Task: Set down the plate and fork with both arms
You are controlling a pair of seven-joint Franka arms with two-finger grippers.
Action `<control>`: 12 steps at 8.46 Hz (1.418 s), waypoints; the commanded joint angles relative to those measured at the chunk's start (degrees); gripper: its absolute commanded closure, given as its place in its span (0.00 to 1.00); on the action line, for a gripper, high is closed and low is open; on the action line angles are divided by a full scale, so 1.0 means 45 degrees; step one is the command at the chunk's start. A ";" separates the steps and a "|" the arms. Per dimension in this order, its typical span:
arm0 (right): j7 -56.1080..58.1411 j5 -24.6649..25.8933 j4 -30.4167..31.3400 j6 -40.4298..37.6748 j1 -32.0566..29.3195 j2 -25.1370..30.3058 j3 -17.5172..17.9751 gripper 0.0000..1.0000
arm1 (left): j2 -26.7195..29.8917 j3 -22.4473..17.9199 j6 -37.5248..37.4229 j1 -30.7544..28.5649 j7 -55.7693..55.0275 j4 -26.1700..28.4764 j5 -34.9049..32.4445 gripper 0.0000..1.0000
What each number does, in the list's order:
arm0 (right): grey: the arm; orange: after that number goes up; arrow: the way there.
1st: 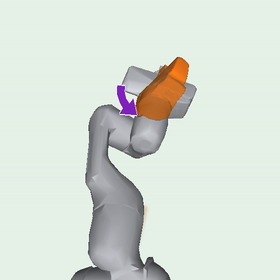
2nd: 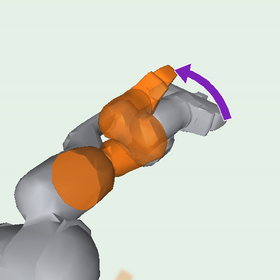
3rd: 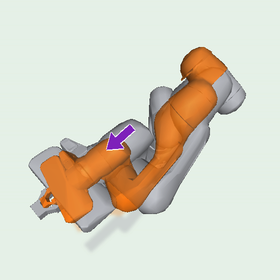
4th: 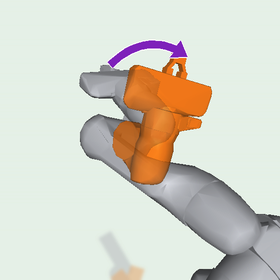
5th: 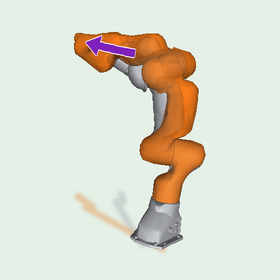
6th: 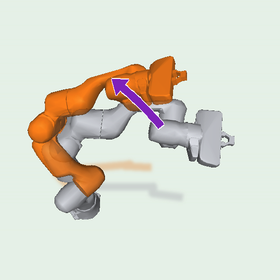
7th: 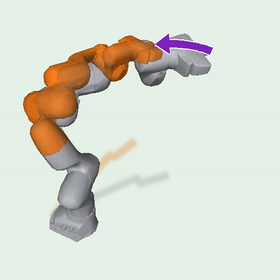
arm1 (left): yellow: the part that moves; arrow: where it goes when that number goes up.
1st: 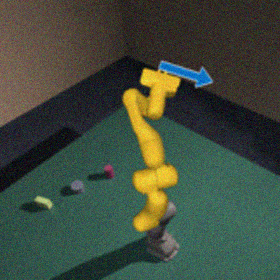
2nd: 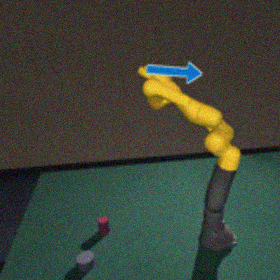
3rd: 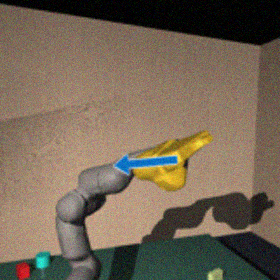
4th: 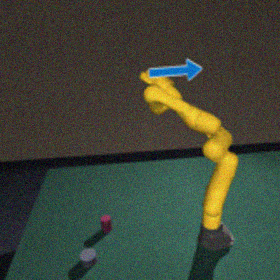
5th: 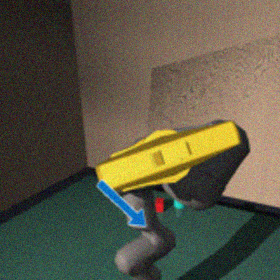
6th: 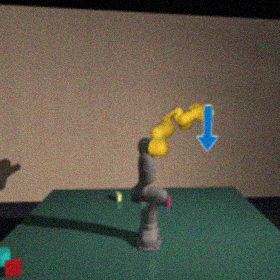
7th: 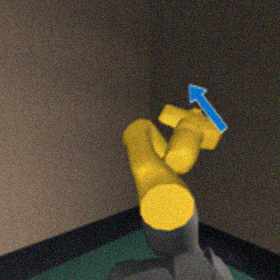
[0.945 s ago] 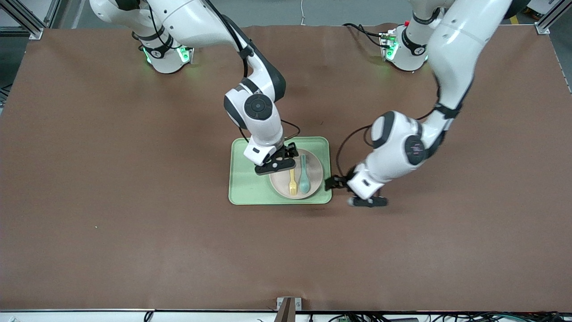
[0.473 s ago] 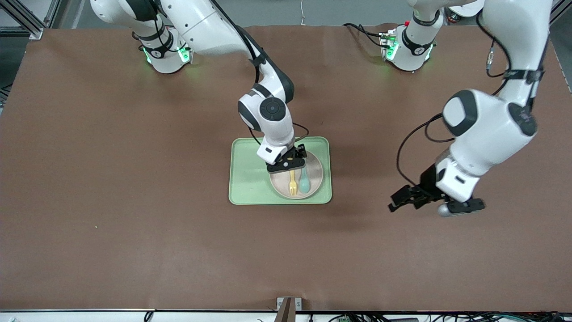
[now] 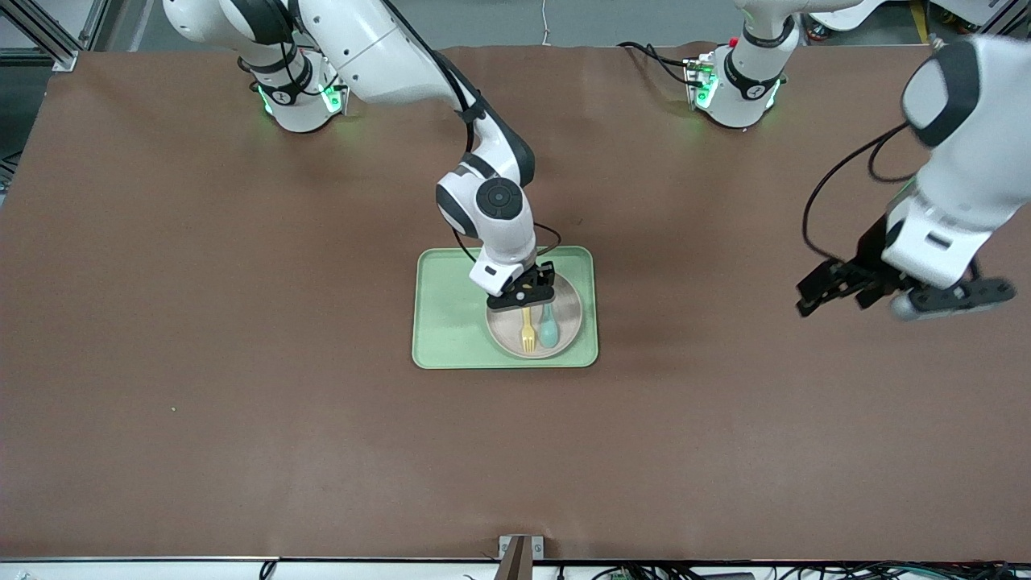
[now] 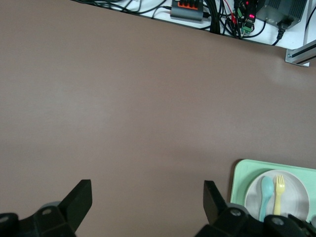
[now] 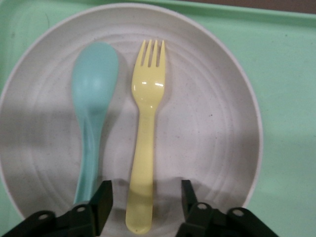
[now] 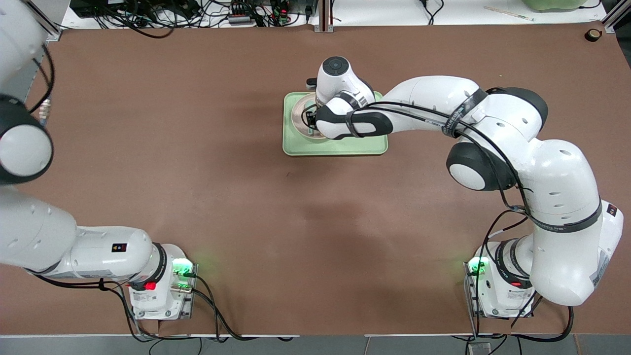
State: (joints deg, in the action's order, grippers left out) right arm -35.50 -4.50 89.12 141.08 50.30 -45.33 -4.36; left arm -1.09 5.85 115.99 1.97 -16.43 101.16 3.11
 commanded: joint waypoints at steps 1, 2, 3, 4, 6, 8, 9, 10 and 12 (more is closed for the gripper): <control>-0.0393 0.0179 -0.0195 -0.0023 0.0091 -0.0239 -0.0105 0.61 | 0.1816 -0.1583 -0.0964 0.1158 0.0694 0.1108 -0.0280 0.01; -0.0625 0.0160 -0.0195 -0.0023 0.0110 -0.0240 -0.0105 0.73 | 0.2753 -0.2153 -0.1203 0.1589 0.1088 0.1829 -0.0300 0.01; -0.0879 0.0198 -0.0176 -0.0043 0.0072 -0.0240 -0.0105 0.86 | 0.3188 -0.2197 -0.1398 0.1535 0.1247 0.2203 -0.0319 0.01; -0.0939 0.0160 -0.0195 -0.0062 0.0033 -0.0201 -0.0105 0.93 | 0.2941 -0.2198 -0.2329 0.1477 0.2215 0.1685 -0.0339 0.01; -0.1812 -0.0015 -0.0524 -0.0547 -0.0006 0.0051 -0.0085 0.98 | 0.1559 -0.2198 -0.3308 0.1360 0.3066 -0.0555 -0.0960 0.01; -0.2247 -0.0035 -0.1053 -0.3061 0.0091 0.0888 -0.0046 0.99 | 0.0580 -0.2159 -0.3646 0.1242 0.3318 -0.2005 -0.1003 0.01; -0.2210 -0.0016 -0.0842 -0.3205 -0.0006 0.1434 -0.0085 1.00 | 0.0343 -0.2101 -0.3685 0.1242 0.3976 -0.2302 -0.0887 0.01; -0.2055 -0.0016 -0.0318 -0.3806 -0.0606 0.2271 -0.0085 1.00 | 0.0515 -0.2100 -0.3995 0.1261 0.4312 -0.2150 -0.0828 0.01; -0.1278 -0.0132 0.0872 -0.3793 -0.1952 0.2923 -0.0007 0.99 | 0.1214 -0.1906 -0.3554 0.1184 0.4334 -0.1179 -0.1022 0.01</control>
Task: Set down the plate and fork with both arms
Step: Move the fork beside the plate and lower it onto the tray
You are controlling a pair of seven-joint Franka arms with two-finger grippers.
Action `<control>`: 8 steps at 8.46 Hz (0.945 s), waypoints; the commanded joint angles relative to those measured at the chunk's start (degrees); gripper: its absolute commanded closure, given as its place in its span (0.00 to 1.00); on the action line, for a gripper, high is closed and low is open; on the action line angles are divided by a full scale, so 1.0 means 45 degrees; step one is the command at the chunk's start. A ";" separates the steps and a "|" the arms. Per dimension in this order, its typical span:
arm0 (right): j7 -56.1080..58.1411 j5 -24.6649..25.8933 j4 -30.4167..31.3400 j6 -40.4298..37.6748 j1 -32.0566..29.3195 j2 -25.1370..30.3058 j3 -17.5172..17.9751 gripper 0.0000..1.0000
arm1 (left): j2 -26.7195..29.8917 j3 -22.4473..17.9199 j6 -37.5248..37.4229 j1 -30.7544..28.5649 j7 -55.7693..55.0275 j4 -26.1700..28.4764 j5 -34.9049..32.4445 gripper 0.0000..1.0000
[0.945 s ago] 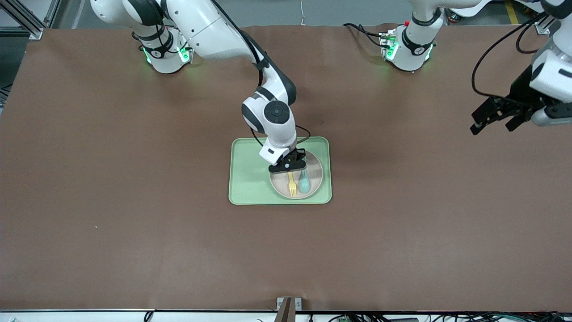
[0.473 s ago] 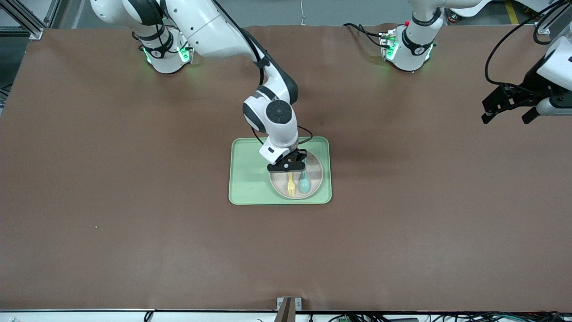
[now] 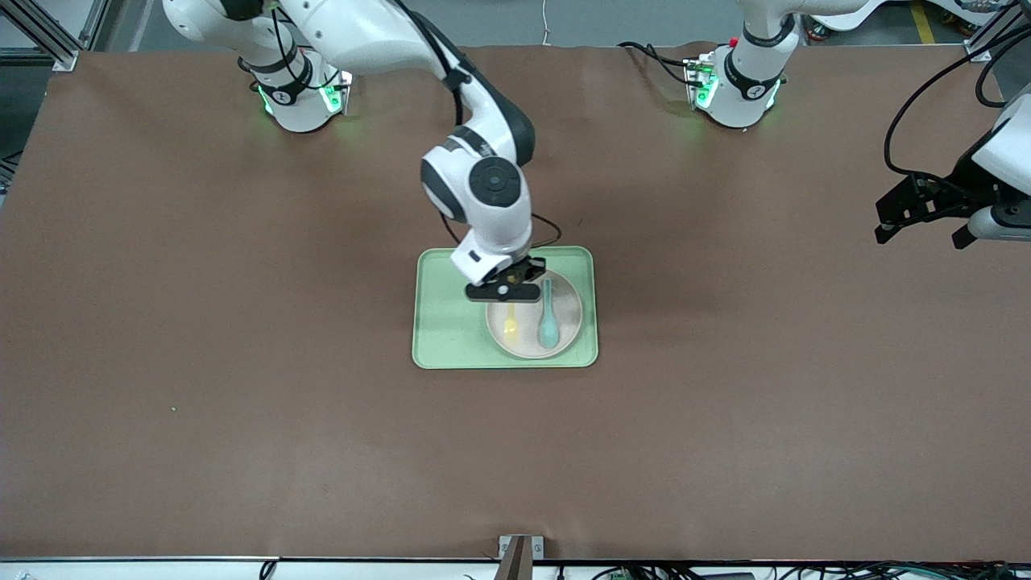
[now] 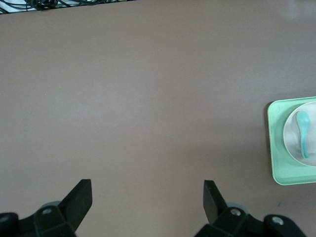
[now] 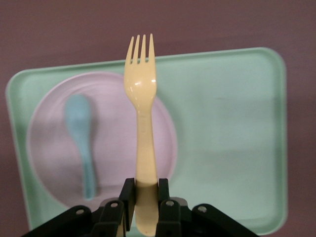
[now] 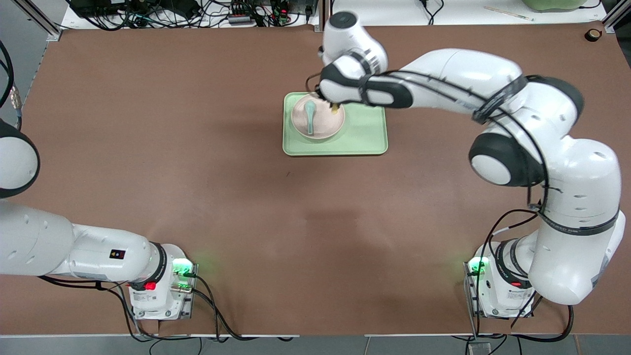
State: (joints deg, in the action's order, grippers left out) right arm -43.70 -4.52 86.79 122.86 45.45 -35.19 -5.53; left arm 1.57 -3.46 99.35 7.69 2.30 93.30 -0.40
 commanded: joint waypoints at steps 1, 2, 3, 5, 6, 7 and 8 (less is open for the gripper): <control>0.1189 -0.0379 0.1842 0.0412 -0.1268 0.0652 0.0272 0.99 | 0.1091 0.0338 0.1115 -0.0107 0.0154 0.1542 -0.0225 0.01; 0.1350 -0.0497 0.2407 0.0916 -0.1562 0.0690 0.0272 1.00 | 0.1038 0.0398 0.1105 -0.0281 0.0173 0.1475 -0.0224 0.01; 0.1583 -0.0711 0.2799 0.1289 -0.1662 0.0691 0.0311 1.00 | 0.0941 0.0437 0.1105 -0.0302 0.0174 0.1455 -0.0224 0.01; 0.1586 -0.0987 0.3503 0.2439 -0.1624 0.0632 0.0331 0.98 | 0.0823 0.1078 0.1105 -0.0964 0.0193 0.1220 -0.0225 0.01; 0.1586 -0.1161 0.3526 0.2561 -0.1643 0.0555 0.0486 0.96 | 0.0765 0.1198 0.1105 -0.1199 0.0193 0.1162 -0.0224 0.01; 0.1605 -0.1182 0.3545 0.2562 -0.1604 0.0554 0.0506 0.94 | 0.0648 0.1412 0.1105 -0.1336 0.0193 0.0968 -0.0205 0.01; 0.1586 -0.1182 0.3565 0.2562 -0.1527 0.0535 0.0526 0.93 | 0.0589 0.1491 0.1105 -0.1415 0.0193 0.0966 -0.0205 0.01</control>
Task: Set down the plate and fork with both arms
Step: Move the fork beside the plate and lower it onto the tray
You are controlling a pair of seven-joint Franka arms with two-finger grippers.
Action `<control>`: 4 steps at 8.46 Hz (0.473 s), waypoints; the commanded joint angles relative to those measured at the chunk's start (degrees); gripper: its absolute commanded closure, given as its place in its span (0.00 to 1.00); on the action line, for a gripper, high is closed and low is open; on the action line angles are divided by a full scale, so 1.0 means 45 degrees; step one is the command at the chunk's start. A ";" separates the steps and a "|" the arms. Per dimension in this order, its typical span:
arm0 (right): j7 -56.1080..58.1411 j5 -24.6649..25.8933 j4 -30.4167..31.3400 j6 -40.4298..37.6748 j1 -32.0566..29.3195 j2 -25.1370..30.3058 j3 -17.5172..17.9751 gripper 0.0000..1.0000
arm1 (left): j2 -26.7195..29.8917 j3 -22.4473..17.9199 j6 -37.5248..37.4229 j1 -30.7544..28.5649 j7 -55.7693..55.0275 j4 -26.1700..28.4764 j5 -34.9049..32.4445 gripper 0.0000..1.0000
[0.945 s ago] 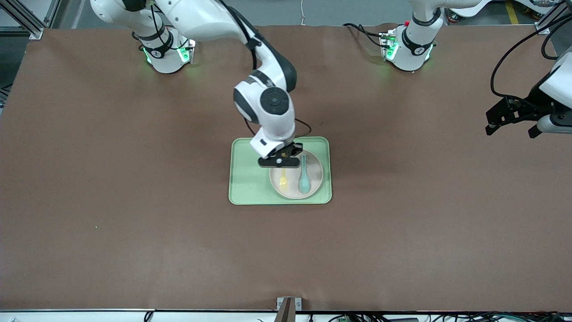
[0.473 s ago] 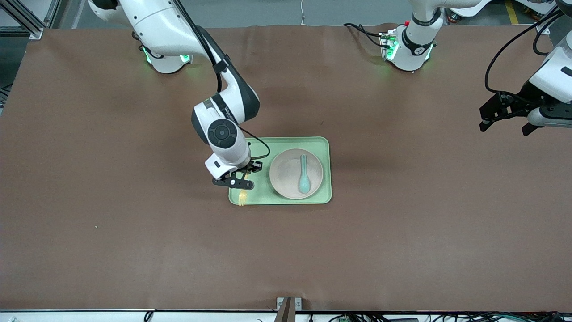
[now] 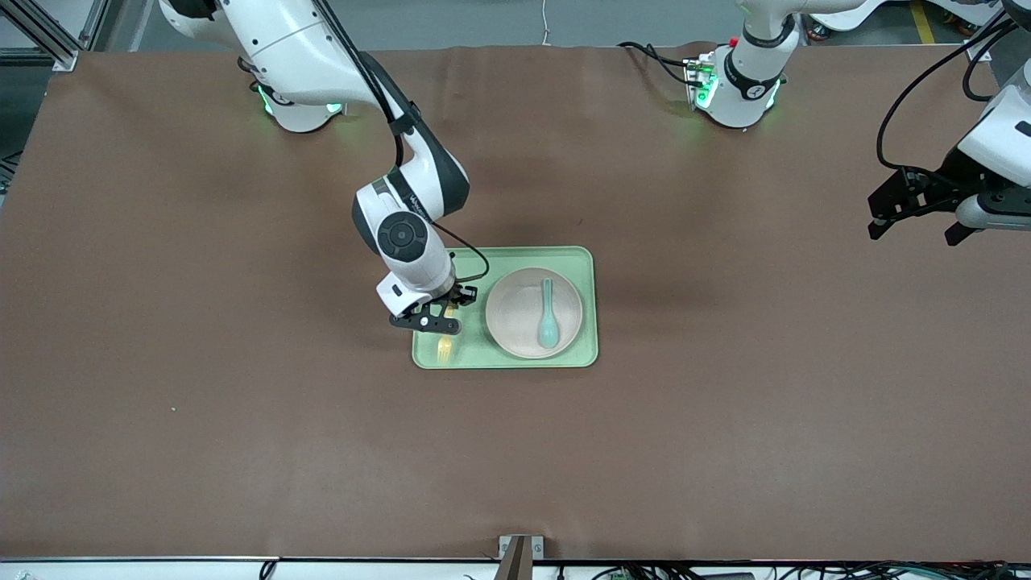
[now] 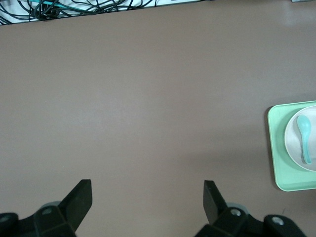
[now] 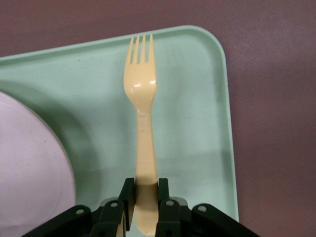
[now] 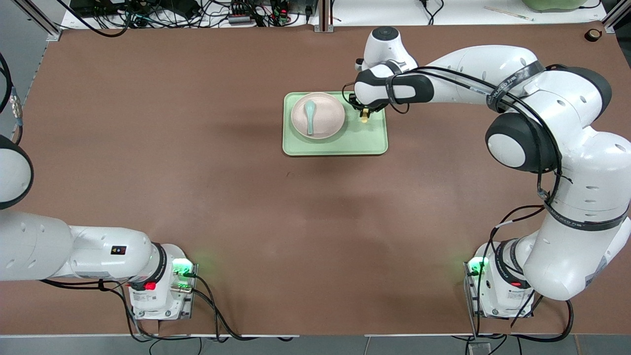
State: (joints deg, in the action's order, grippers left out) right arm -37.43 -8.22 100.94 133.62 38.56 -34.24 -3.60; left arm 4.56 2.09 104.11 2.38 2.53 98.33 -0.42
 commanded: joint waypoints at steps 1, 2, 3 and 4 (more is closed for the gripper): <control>0.0212 -0.0361 0.0439 0.0171 0.0044 0.0266 0.0097 0.87 | -0.0076 0.0277 0.0048 -0.0216 0.0122 -0.0153 -0.0162 0.01; 0.0212 -0.0361 0.0440 0.0190 0.0045 0.0111 0.0097 0.78 | -0.0134 0.0278 0.0048 -0.0216 0.0121 -0.0230 -0.0123 0.01; 0.0251 -0.0361 0.0575 0.0190 0.0083 0.0090 0.0097 0.56 | -0.0328 0.0258 0.0010 -0.0216 0.0044 -0.0579 -0.0045 0.01; 0.0251 -0.0361 0.0596 0.0151 0.0161 0.0090 0.0097 0.26 | -0.0368 0.0258 -0.0319 -0.0216 0.0024 -0.0776 -0.0025 0.01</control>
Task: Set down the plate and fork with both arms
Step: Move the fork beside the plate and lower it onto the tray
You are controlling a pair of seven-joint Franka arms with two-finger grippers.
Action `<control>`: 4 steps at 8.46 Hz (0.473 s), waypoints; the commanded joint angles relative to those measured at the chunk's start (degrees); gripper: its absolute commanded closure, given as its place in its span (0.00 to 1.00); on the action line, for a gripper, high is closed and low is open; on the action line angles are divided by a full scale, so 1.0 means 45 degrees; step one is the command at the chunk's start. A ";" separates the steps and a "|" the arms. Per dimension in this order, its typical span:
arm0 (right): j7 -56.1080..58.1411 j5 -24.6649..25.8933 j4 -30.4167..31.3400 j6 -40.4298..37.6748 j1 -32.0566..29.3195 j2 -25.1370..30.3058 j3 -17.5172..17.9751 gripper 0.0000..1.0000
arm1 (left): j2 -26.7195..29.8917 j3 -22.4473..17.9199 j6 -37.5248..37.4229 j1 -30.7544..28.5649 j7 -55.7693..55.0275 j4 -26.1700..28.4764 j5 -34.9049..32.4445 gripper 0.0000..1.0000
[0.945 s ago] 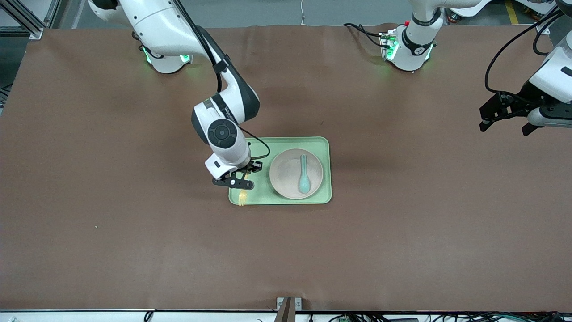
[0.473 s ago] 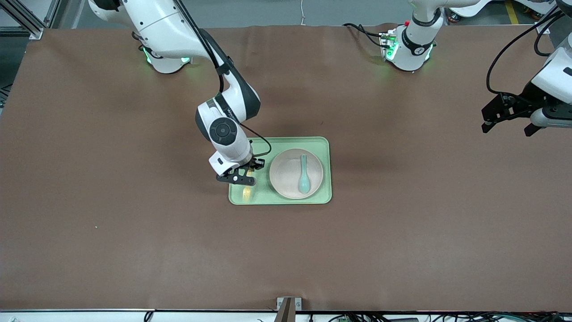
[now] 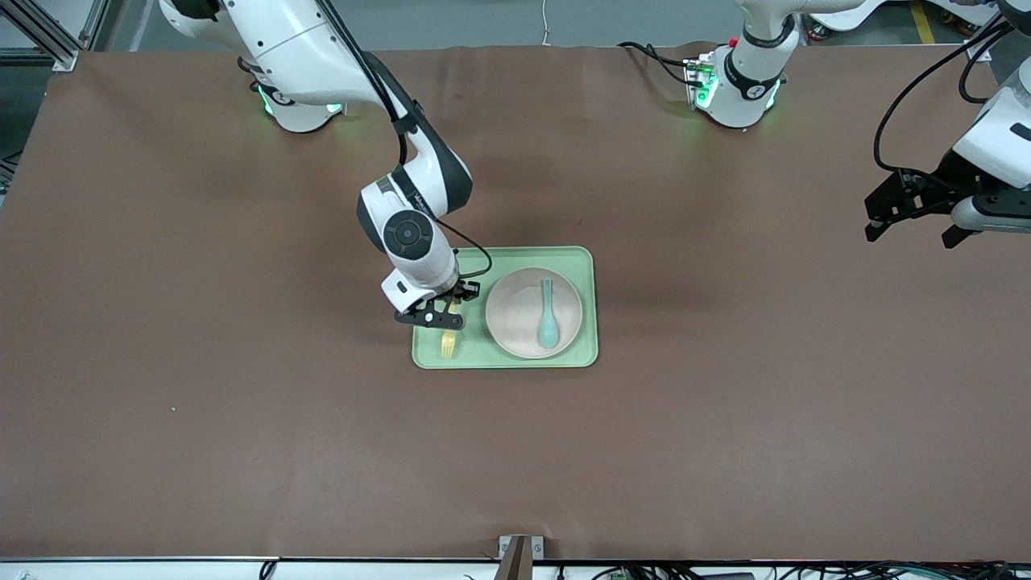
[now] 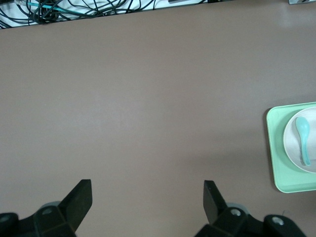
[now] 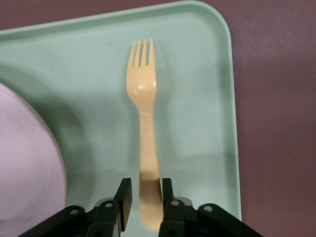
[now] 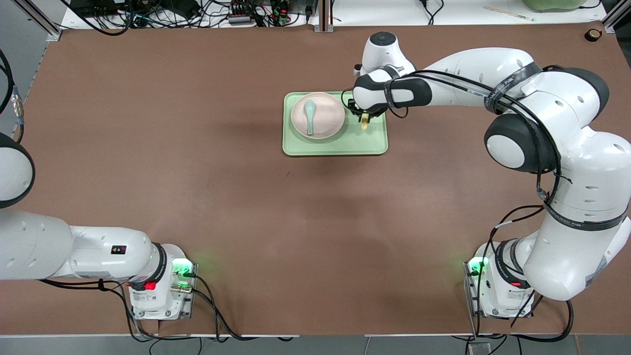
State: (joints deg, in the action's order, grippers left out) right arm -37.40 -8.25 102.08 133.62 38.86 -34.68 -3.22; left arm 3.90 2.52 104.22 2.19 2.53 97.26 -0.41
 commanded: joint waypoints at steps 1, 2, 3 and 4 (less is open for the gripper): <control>0.0224 -0.0353 0.0342 0.0092 0.0075 0.0206 0.0013 0.00 | -0.0222 0.0144 -0.0617 -0.0193 0.0024 -0.0772 0.0014 0.01; 0.0205 -0.0373 0.0342 -0.0218 -0.0060 0.0380 0.0013 0.00 | -0.0299 0.0105 -0.1142 -0.0212 -0.0034 -0.1296 0.0053 0.01; 0.0224 -0.0373 0.0265 -0.1149 -0.0410 0.1175 -0.0006 0.00 | -0.0435 0.0085 -0.1766 -0.0193 -0.0034 -0.1920 0.0034 0.01; 0.0301 -0.0353 0.0225 -0.2184 -0.1090 0.2536 0.0013 0.00 | -0.0514 0.0085 -0.1966 -0.0173 -0.0054 -0.2139 0.0014 0.01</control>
State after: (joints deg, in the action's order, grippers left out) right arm -37.41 -8.39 101.06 129.10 37.55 -32.06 -3.75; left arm 3.23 2.51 97.83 1.75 2.43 91.18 -0.41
